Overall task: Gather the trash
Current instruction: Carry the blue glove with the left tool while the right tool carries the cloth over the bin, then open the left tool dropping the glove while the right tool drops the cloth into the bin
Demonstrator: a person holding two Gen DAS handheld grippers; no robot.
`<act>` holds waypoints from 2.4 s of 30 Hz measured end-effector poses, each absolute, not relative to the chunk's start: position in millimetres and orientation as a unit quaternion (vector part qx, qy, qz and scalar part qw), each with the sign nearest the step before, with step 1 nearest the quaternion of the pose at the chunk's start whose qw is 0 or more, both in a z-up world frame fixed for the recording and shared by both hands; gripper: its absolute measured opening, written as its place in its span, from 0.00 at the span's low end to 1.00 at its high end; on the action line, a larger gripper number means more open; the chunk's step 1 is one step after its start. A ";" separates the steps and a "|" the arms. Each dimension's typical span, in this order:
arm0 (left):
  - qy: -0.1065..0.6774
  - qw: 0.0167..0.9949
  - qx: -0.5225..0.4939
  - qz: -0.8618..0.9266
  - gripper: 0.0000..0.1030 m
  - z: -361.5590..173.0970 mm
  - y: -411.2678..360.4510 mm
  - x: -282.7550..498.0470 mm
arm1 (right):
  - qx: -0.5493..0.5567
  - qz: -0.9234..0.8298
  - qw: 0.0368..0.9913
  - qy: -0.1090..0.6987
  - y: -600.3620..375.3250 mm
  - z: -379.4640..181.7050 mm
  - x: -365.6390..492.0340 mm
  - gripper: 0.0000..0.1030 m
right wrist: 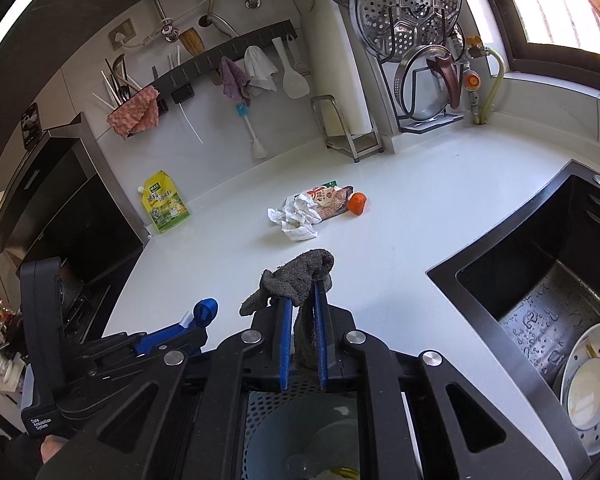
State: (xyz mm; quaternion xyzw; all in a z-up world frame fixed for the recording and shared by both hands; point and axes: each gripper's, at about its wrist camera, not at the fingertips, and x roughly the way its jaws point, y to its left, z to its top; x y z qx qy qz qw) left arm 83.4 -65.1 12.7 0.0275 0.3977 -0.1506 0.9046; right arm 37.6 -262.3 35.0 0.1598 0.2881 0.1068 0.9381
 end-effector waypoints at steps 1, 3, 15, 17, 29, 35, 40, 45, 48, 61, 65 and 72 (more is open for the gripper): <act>0.398 0.904 0.027 -0.153 0.20 12.3 -64.3 78.4 | 0.160 0.106 0.938 0.290 -260.8 33.1 30.7 0.10; 0.400 0.903 0.028 -0.157 0.20 10.4 -62.5 68.5 | 0.161 0.104 0.937 0.294 -257.3 28.8 18.6 0.10; 0.416 0.891 0.034 -0.177 0.20 -11.5 -54.9 19.7 | 0.158 0.094 0.931 0.315 -236.7 -0.4 -39.1 0.10; 0.419 0.889 0.036 -0.182 0.20 -17.1 -55.5 12.6 | 0.161 0.093 0.930 0.317 -234.9 -6.9 -45.3 0.10; 0.439 0.879 0.030 -0.186 0.20 -51.7 -49.9 -11.1 | 0.169 0.086 0.918 0.348 -225.9 -47.5 -72.0 0.10; 0.451 0.873 0.025 -0.181 0.20 -68.8 -45.8 -12.9 | 0.164 0.081 0.912 0.367 -221.2 -63.6 -75.8 0.10; 0.460 0.870 0.024 -0.178 0.20 -76.9 -43.7 -12.9 | 0.161 0.081 0.909 0.375 -218.5 -68.8 -74.1 0.10; 0.464 0.868 0.025 -0.178 0.20 -80.7 -43.9 -12.0 | 0.157 0.080 0.908 0.380 -216.3 -70.0 -70.8 0.10; 0.466 0.867 0.025 -0.175 0.20 -82.3 -43.9 -10.9 | 0.155 0.079 0.906 0.385 -214.5 -71.7 -66.8 0.10; 0.479 0.861 0.029 -0.169 0.21 -93.5 -48.7 -5.3 | 0.155 0.081 0.899 0.401 -212.0 -81.2 -56.6 0.10; 0.486 0.857 0.028 -0.167 0.22 -96.8 -48.3 -3.8 | 0.157 0.084 0.898 0.403 -212.9 -83.2 -56.1 0.10; 0.487 0.857 0.030 -0.163 0.33 -97.6 -49.8 -2.1 | 0.161 0.079 0.896 0.407 -216.8 -87.1 -56.3 0.12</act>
